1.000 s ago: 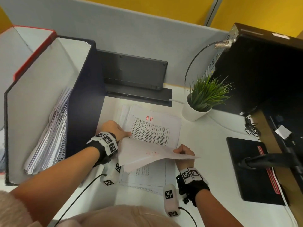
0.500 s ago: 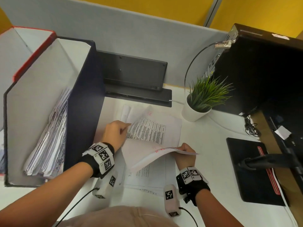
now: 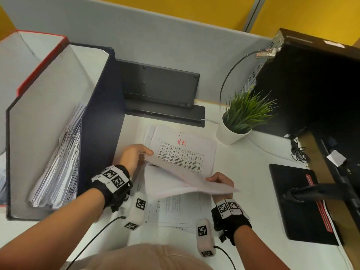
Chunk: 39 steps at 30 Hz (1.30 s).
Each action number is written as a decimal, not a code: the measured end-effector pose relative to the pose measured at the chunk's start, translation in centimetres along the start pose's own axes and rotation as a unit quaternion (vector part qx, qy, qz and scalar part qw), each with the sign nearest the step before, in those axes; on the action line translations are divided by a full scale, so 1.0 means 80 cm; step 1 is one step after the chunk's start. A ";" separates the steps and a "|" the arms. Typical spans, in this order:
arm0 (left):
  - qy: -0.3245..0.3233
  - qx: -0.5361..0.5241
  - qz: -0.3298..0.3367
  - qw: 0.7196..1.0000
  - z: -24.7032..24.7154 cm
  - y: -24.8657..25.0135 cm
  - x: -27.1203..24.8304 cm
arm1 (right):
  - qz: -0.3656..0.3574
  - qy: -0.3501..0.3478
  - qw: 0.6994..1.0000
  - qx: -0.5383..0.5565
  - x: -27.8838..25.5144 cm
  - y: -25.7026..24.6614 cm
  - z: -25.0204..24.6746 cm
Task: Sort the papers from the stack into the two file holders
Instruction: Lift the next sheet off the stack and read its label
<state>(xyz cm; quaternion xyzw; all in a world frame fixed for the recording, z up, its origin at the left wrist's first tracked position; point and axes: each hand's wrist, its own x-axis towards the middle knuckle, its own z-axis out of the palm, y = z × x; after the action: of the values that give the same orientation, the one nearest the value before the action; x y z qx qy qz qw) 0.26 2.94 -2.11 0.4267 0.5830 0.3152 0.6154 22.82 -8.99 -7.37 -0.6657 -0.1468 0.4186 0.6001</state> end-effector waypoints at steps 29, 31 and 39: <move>0.009 0.214 0.254 0.943 0.001 -0.027 0.000 | 0.091 0.019 0.988 0.123 0.006 0.001 0.000; 0.002 0.122 0.177 0.977 0.002 -0.030 -0.004 | 0.078 0.026 0.991 0.108 0.004 0.006 -0.001; -0.050 -0.045 0.052 0.996 -0.006 -0.023 -0.004 | -0.078 0.039 0.983 -0.162 -0.009 -0.006 0.006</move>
<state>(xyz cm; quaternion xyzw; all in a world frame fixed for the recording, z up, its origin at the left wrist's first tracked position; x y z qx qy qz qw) -0.50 1.91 -3.60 0.4434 0.5140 0.3511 0.6450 22.23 -9.06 -6.63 -0.7565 -0.2407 0.3151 0.5201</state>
